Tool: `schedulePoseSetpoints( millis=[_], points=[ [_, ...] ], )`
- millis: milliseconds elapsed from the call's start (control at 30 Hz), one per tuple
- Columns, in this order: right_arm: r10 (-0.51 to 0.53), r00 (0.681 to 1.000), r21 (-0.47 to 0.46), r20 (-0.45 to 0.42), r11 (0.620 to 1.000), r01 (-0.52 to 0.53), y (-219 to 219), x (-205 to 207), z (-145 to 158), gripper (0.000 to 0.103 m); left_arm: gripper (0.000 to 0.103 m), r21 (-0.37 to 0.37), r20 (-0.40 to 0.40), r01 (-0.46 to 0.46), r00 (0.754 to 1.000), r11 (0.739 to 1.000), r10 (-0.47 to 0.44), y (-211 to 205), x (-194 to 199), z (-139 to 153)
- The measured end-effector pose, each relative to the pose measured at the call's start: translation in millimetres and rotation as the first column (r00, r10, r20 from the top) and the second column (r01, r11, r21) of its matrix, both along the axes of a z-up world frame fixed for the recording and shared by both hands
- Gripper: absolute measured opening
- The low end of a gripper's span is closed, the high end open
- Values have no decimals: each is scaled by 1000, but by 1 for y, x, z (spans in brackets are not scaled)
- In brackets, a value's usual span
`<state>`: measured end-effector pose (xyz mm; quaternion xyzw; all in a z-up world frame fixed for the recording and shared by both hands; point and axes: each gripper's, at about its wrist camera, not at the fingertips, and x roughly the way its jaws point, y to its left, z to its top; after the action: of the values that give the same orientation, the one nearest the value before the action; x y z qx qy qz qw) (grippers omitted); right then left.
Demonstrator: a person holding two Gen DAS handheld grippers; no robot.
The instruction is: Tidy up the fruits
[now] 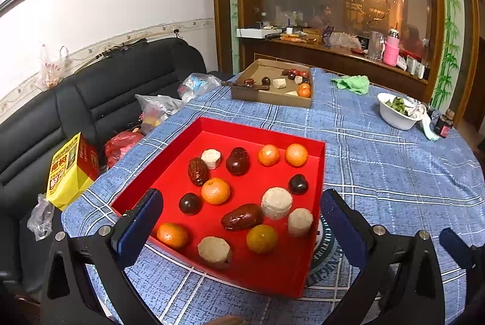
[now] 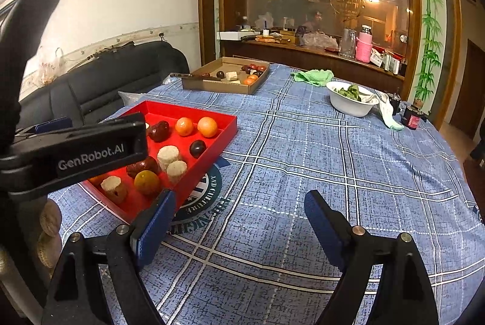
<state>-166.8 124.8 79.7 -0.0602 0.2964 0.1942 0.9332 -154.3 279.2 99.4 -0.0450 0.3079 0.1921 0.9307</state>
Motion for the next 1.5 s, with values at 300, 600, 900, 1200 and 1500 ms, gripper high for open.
schedulePoseSetpoints(
  millis=[300,600,900,1200,1500],
  points=[
    [3,1000,-26,5,1000,-3,5,0,-5,90,103,-7,-16,-2,1000,1000,2,1,4,-5],
    [2,1000,-32,-7,999,-2,6,4,-9,91,103,-18,-35,-1,999,1000,1,6,8,-12],
    [6,1000,-40,-10,999,-6,11,5,-11,91,103,-32,-37,7,999,999,-9,8,10,-16],
    [11,1000,-48,-20,999,-12,15,6,-16,91,103,-51,-52,0,999,999,-3,12,11,-22],
    [14,1000,-52,-23,999,-15,16,6,-17,91,103,-71,-58,18,998,997,-22,14,11,-23]
  ],
)
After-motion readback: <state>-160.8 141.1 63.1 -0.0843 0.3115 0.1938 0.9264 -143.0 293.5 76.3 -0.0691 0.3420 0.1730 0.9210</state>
